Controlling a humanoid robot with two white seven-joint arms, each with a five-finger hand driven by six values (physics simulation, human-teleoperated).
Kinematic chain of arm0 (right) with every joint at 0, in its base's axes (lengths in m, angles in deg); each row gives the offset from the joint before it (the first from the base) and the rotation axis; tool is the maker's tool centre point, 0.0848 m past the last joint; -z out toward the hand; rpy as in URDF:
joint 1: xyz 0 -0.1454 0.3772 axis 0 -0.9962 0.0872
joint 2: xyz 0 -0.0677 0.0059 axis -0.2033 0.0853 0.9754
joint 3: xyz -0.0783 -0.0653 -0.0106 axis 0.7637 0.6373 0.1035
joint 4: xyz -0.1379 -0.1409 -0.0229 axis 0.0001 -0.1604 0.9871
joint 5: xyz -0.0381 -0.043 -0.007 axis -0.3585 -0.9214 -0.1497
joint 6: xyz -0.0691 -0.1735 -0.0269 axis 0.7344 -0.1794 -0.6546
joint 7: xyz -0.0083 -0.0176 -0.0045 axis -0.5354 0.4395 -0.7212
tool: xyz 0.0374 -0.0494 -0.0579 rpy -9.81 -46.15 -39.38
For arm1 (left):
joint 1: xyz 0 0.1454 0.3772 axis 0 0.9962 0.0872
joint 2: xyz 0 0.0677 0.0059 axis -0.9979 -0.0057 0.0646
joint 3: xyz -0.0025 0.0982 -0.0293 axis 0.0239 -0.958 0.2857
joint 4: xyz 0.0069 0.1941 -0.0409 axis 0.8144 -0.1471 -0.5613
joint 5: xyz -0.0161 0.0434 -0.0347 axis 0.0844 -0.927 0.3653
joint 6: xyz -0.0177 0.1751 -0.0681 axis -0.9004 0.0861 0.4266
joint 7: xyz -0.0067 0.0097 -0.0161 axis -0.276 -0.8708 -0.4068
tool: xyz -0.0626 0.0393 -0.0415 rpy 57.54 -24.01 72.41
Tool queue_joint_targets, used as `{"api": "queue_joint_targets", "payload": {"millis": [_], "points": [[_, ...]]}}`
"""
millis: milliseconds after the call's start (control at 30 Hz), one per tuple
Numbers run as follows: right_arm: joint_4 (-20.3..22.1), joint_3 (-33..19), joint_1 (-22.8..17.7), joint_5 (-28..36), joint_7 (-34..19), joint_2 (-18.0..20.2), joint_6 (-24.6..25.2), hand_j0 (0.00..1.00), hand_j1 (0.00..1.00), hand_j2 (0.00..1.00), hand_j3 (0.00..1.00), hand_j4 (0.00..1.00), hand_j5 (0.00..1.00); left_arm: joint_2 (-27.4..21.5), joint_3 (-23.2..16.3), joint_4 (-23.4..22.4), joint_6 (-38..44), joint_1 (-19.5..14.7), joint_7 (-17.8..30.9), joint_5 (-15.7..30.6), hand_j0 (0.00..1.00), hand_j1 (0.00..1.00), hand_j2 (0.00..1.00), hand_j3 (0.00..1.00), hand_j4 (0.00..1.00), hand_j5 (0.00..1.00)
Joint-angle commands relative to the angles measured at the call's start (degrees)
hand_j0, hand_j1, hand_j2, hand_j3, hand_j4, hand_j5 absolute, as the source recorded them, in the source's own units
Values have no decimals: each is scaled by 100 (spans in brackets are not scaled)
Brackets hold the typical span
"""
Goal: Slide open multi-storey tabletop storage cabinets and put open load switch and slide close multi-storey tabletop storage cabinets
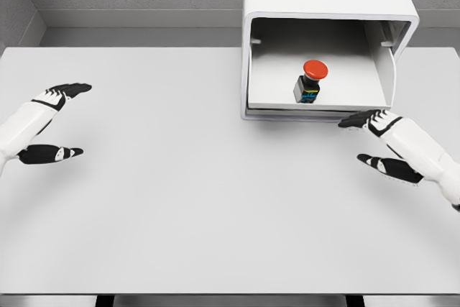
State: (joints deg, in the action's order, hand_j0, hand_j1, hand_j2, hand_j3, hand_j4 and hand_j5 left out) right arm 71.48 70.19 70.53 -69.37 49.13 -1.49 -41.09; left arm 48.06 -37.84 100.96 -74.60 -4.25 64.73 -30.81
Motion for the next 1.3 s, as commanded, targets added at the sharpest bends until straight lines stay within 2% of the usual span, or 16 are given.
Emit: {"api": "queue_joint_targets", "payload": {"millis": [0,100,600,667,767,1000,1067,1167,1267], "points": [[-7,64,0,43,-158,-130,5,78,78,78,78,78,78,-1,4,67,16,9,-3,43,100,100,100,100,100,100],[-182,258,255,16,-158,-139,5,78,78,78,78,78,78,34,-5,85,16,9,-3,43,100,100,100,100,100,100],[-938,697,967,-45,-176,-236,5,78,78,78,78,78,78,122,-13,199,16,53,-3,43,100,100,100,100,100,100],[-1140,829,1204,-54,-413,-279,5,78,78,78,78,78,78,122,-13,199,16,53,-3,35,100,100,100,100,100,100],[-1263,838,1336,-54,-518,-341,5,78,78,78,78,78,78,122,-13,199,16,53,-3,35,100,100,100,100,100,100],[-1211,768,1231,-1,-518,-236,5,81,81,81,81,81,81,130,-22,199,16,53,-3,35,100,100,100,100,100,100],[-1228,741,1160,192,-483,239,5,81,81,81,81,81,81,130,-22,199,16,53,-3,35,100,100,100,100,100,100],[-1237,337,949,219,-501,300,5,82,82,82,82,82,82,122,-22,199,16,53,-3,43,100,100,100,100,100,100],[-1246,284,923,254,-501,380,5,82,82,82,82,82,82,130,-22,216,16,53,-3,35,100,100,100,100,100,100]]}}
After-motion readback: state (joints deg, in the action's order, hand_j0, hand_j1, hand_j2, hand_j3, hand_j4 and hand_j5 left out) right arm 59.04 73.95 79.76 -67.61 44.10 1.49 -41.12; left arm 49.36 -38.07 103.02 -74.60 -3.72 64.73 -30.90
